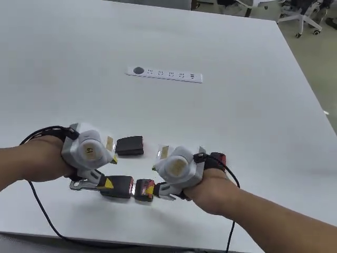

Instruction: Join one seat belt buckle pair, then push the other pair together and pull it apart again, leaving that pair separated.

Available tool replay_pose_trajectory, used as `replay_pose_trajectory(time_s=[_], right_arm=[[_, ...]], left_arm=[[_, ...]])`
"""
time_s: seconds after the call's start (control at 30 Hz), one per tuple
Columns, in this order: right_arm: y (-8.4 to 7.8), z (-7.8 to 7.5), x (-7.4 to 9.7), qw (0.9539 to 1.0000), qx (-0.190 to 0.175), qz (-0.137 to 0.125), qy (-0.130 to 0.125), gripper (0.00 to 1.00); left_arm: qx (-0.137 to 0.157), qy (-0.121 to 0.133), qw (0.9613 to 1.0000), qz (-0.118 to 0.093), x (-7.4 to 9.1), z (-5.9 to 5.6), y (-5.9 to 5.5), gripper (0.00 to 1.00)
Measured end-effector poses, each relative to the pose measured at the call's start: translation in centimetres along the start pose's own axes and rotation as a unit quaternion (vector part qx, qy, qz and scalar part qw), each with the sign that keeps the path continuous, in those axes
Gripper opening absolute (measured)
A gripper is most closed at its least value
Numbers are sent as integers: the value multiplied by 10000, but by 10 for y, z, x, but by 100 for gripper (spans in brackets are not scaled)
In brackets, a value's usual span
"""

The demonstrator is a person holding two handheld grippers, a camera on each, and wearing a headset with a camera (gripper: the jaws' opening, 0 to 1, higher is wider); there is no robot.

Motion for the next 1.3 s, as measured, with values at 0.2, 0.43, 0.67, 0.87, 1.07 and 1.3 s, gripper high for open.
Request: replay_pose_trajectory(time_s=[0.2,0.43,0.67,0.87,1.07,1.3], right_arm=[[-32,-17,16,9995,-71,232,-217,35],[-73,-42,39,9977,-154,494,-432,35],[-112,-61,54,9957,-302,741,-476,38],[-135,-68,65,9953,-410,768,-434,38],[-148,-69,63,9947,-517,826,-317,39],[-155,-70,57,9948,-510,878,-110,35]], left_arm=[[200,156,9995,-171,0,29,9,39],[360,321,9983,-339,-5,59,17,42],[757,240,9965,-264,-19,71,18,45],[667,213,9975,-94,-30,73,18,46],[571,45,9983,88,-45,77,12,45],[368,-243,9988,193,-54,77,13,37]])
Point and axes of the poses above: the centre of the closed fingertips' face, and the gripper's own axes: x roughly backward along the fingers, z roughly to its left, y roughly out of its top, the point moved 9 cm from there along x, roughly backward along the fingers, and after that the axes turned 11 degrees about x, right-handed, at the moved point
